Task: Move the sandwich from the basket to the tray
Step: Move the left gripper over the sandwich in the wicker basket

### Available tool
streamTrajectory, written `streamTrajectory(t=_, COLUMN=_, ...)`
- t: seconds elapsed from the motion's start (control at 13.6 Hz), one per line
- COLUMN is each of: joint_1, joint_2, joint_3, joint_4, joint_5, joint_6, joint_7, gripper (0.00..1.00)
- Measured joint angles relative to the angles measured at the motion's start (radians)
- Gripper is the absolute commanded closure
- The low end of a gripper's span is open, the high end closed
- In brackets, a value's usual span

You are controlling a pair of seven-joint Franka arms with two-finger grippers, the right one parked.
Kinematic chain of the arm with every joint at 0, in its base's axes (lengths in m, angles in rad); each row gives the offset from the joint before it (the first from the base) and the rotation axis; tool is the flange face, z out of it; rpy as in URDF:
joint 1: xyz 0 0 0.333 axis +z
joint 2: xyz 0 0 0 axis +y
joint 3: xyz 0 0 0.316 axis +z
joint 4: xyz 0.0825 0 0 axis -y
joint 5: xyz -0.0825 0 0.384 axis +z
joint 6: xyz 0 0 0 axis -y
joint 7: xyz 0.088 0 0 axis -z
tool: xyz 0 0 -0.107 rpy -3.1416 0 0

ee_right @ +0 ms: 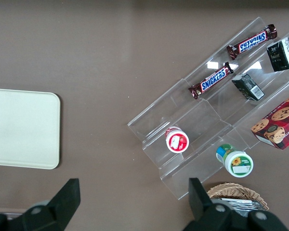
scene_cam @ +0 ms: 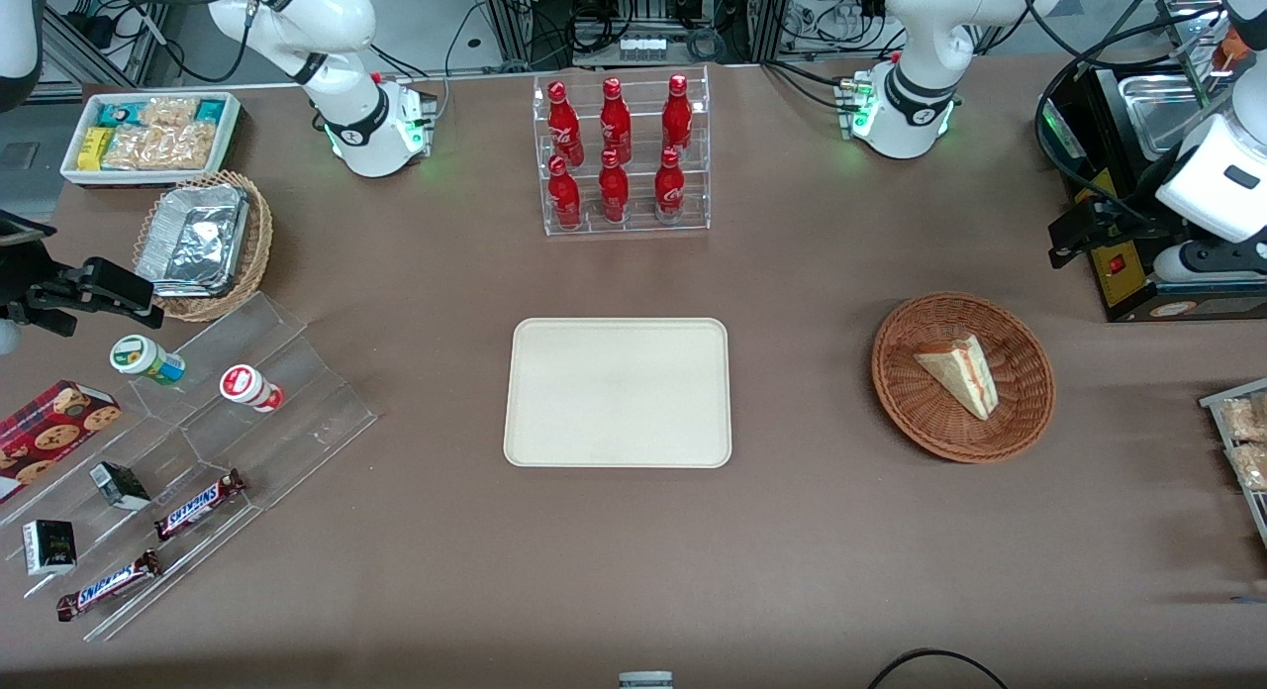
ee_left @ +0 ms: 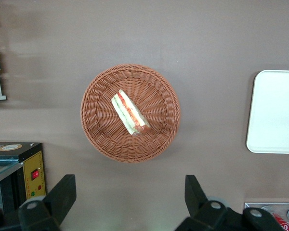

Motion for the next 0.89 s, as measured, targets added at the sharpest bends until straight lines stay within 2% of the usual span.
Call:
streamTrajectory(t=0.44, joint_1=0.002, joint_2=0.01, joint_3=-0.01, joint_4=0.0, joint_5=0.002, joint_6=-0.011, joint_7=-0.01, gripper=0.0)
streamTrajectory(t=0.89, joint_1=0.063, joint_2=0.129, joint_3=0.006, joint_4=-0.005, joint_5=0.003, joint_6=0.052, joint_7=-0.226, gripper=0.0)
